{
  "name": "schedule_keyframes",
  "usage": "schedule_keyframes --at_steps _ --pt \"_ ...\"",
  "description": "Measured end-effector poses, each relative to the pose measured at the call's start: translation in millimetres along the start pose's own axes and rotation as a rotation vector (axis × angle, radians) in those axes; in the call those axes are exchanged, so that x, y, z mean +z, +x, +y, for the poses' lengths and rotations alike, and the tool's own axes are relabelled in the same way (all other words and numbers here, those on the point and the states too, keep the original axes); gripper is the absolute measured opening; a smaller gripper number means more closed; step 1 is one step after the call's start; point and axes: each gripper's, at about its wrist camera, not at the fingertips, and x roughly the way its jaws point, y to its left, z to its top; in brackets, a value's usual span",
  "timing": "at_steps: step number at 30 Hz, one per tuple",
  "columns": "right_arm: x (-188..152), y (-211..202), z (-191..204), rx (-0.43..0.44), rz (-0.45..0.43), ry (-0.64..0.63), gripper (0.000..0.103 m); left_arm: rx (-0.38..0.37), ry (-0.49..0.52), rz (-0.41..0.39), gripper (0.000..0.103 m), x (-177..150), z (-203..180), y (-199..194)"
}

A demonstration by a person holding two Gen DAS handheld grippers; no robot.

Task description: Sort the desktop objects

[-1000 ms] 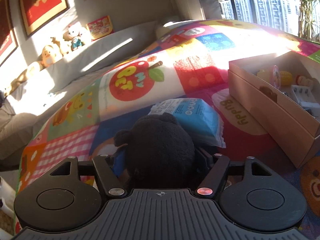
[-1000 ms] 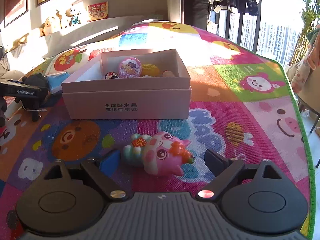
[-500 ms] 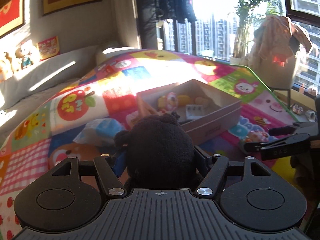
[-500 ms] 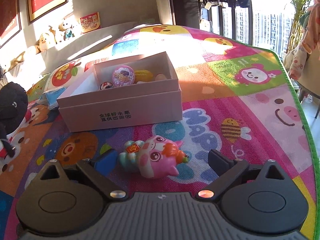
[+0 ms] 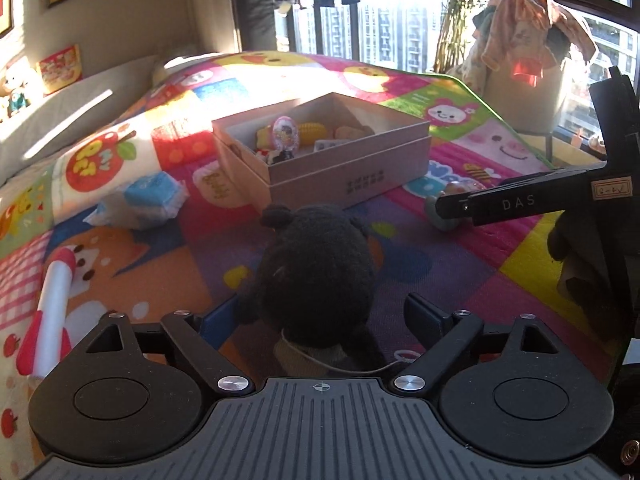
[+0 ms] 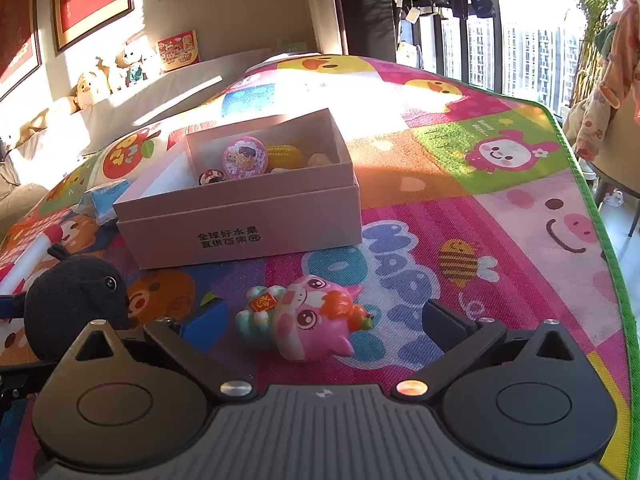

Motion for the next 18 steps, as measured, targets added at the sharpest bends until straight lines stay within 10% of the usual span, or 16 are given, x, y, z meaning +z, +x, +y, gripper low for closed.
schedule_keyframes --at_steps 18 --pt "0 0 -3 0.009 -0.002 0.020 0.103 0.165 0.060 -0.032 0.102 14 16 -2"
